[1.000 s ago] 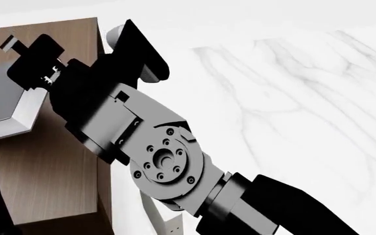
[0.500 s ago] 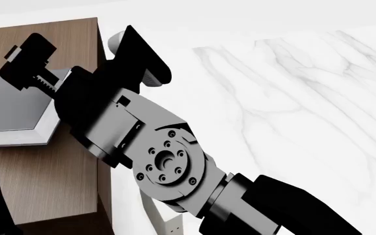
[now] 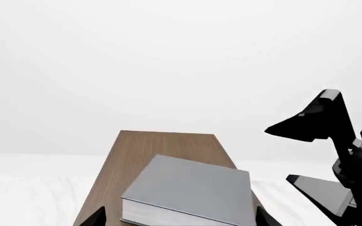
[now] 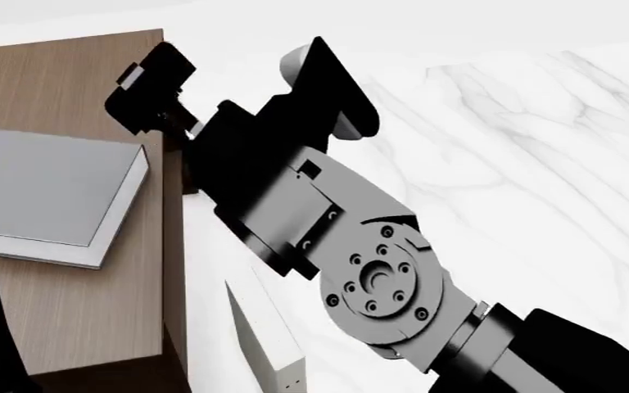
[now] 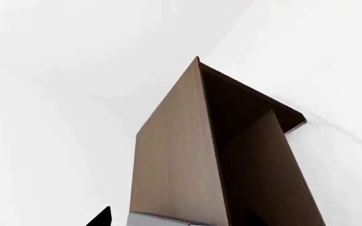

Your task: Pick up the book in the middle and place it on the cabinet shelf.

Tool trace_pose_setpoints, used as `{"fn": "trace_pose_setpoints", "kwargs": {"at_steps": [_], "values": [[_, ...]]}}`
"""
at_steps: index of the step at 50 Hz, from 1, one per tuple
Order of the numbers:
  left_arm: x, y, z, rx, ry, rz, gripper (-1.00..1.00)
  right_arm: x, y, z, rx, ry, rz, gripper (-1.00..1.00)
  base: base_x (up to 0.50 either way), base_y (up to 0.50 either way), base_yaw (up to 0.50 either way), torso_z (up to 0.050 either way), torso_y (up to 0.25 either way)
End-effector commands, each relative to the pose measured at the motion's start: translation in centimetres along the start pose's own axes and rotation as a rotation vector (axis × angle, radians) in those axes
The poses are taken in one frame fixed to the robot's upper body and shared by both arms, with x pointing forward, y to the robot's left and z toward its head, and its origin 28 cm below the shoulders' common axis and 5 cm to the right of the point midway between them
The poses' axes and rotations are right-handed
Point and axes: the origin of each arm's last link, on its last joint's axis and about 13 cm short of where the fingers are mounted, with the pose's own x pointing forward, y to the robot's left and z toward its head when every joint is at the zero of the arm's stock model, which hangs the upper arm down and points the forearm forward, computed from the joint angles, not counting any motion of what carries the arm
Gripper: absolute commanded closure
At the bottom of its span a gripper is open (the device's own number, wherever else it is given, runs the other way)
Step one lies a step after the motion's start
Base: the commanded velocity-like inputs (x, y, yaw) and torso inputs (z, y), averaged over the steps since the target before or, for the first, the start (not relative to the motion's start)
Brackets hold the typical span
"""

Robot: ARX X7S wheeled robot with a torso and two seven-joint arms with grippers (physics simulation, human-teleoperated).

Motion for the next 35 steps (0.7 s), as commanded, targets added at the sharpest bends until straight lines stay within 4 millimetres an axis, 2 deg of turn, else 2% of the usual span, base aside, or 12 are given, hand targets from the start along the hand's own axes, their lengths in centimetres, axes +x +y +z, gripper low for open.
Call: {"fn": "trace_pose_setpoints", "kwargs": {"at_steps": [1, 9, 12, 16, 18, 21, 23, 24, 25, 26, 29, 35], "values": [[0.0, 0.0, 0.0, 0.005, -0.001, 0.002, -1.00, -1.8, -2.2, 0.6, 0.002, -0.045, -0.010, -1.00, 0.00, 0.00, 0.00, 0.000, 0.000], [0.0, 0.6, 0.5, -0.010, -0.007, 0.011, -1.00, -6.1, -3.5, -0.9, -0.013, -0.156, 0.072, -1.00, 0.00, 0.00, 0.00, 0.000, 0.000], [0.1, 0.6, 1.0, -0.007, -0.027, 0.013, -1.00, -8.2, -4.8, -0.3, -0.052, -0.333, 0.062, -1.00, 0.00, 0.00, 0.00, 0.000, 0.000], [0.7, -0.1, 0.2, 0.015, -0.020, 0.001, -1.00, -10.7, -5.5, 0.3, -0.086, -0.493, 0.067, -1.00, 0.00, 0.00, 0.00, 0.000, 0.000], [1.3, -0.6, 0.9, 0.065, -0.067, -0.020, -1.00, -12.3, -5.9, 0.3, -0.205, -0.577, 0.037, -1.00, 0.00, 0.00, 0.00, 0.000, 0.000], [2.2, -1.4, 2.4, 0.100, -0.153, -0.097, -1.00, -14.6, -5.6, 0.9, -0.350, -0.711, 0.005, -1.00, 0.00, 0.00, 0.00, 0.000, 0.000], [3.0, -1.9, 3.8, 0.082, -0.231, -0.144, -1.00, -15.7, -4.7, 1.7, -0.533, -0.835, -0.021, -1.00, 0.00, 0.00, 0.00, 0.000, 0.005], [3.4, -2.1, 4.6, 0.106, -0.295, -0.155, -1.00, -16.1, -4.3, 2.0, -0.582, -0.883, -0.022, -1.00, 0.00, 0.00, 0.00, 0.000, 0.000], [4.2, -2.2, 5.6, 0.212, -0.339, -0.109, -1.00, -16.9, -3.3, 2.6, -0.667, -0.949, -0.028, -1.00, 0.00, 0.00, 0.00, 0.000, 0.000], [4.2, -2.2, 5.6, 0.231, -0.333, -0.105, -1.00, -16.9, -3.2, 2.6, -0.667, -0.949, -0.028, -1.00, 0.00, 0.00, 0.00, 0.000, 0.000], [6.7, -2.4, 7.6, 0.243, -0.405, -0.104, -1.00, -18.3, -1.1, 4.5, -0.719, -1.026, -0.016, -1.00, 0.00, 0.00, 0.00, 0.000, 0.000], [9.6, -1.8, 8.8, 0.268, -0.414, -0.069, -1.00, -19.1, -0.7, 7.1, -0.736, -1.076, -0.089, -1.00, 0.00, 0.00, 0.00, 0.000, 0.000]]}}
